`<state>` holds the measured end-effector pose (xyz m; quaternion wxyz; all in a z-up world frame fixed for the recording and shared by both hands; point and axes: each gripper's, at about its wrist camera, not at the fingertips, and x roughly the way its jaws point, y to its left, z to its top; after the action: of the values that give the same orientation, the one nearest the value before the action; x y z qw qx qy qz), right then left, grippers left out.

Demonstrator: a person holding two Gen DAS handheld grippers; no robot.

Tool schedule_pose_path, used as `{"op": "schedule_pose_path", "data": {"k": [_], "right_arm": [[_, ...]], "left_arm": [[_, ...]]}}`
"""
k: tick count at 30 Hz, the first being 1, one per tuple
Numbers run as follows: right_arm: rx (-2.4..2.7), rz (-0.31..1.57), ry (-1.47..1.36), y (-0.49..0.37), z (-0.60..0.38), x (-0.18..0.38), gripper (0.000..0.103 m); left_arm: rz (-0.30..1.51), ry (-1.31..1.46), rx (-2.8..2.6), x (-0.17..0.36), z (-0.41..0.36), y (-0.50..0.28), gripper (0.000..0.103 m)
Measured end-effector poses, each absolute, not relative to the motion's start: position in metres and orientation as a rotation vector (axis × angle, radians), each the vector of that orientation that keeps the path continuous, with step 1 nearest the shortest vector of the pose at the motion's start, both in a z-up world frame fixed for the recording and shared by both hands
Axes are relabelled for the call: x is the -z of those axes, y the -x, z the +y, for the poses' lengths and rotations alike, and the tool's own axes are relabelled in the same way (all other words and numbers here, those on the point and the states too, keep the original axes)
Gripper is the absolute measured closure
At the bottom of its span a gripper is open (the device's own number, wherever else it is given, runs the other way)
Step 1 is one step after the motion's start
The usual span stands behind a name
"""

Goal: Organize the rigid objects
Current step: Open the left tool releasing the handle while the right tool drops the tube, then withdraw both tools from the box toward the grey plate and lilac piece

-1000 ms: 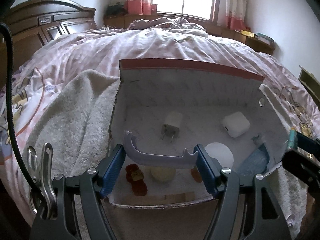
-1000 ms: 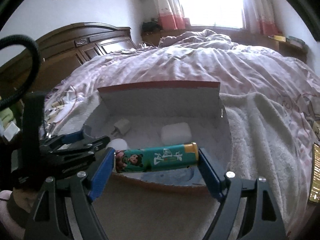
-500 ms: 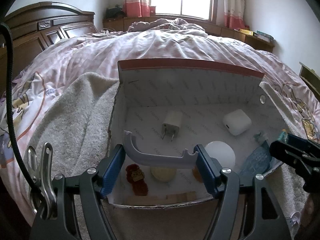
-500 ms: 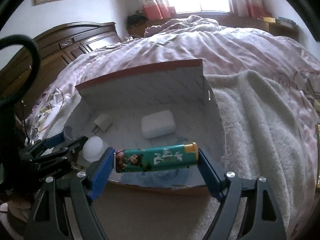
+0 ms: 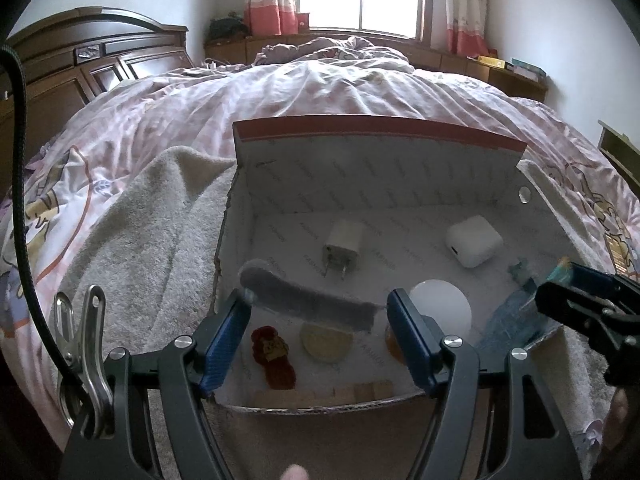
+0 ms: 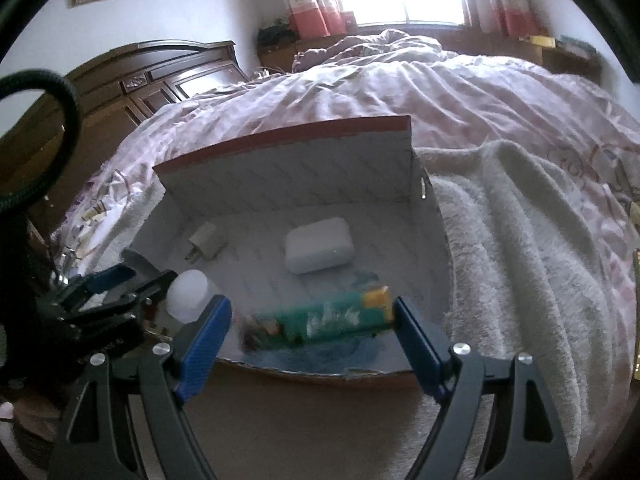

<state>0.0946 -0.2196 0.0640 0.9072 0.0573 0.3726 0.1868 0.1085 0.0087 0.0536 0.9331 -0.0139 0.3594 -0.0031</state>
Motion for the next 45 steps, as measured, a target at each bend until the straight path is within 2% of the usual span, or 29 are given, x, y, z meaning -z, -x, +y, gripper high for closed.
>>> {"op": "schedule_pose_path", "data": {"k": [4,9,13,30,45], "right_arm": [[-0.432,0.783,-0.179,-0.097,-0.225,-0.068,0.009],[-0.445,0.770,-0.227,-0.092,-0.233,-0.074,0.008],[-0.455,0.769,-0.284,-0.091,-0.242,-0.077,0.008],[-0.457,0.778,-0.306,-0.050,-0.263,-0.076,0.008],[-0.455,0.873,-0.062,0.016,-0.277,-0.058,0.008]], "left_arm": [[0.733,0.046,0.030,-0.055,0.008,-0.107,0.026],[0.711,0.048,0.047,-0.061,0.007,-0.100,0.024],[0.665,0.049,0.054,-0.069,0.008,-0.093,0.017],[0.677,0.093,0.139,-0.082,0.008,-0.058,0.017],[0.782,0.105,0.273,-0.065,-0.012,-0.010,0.017]]}}
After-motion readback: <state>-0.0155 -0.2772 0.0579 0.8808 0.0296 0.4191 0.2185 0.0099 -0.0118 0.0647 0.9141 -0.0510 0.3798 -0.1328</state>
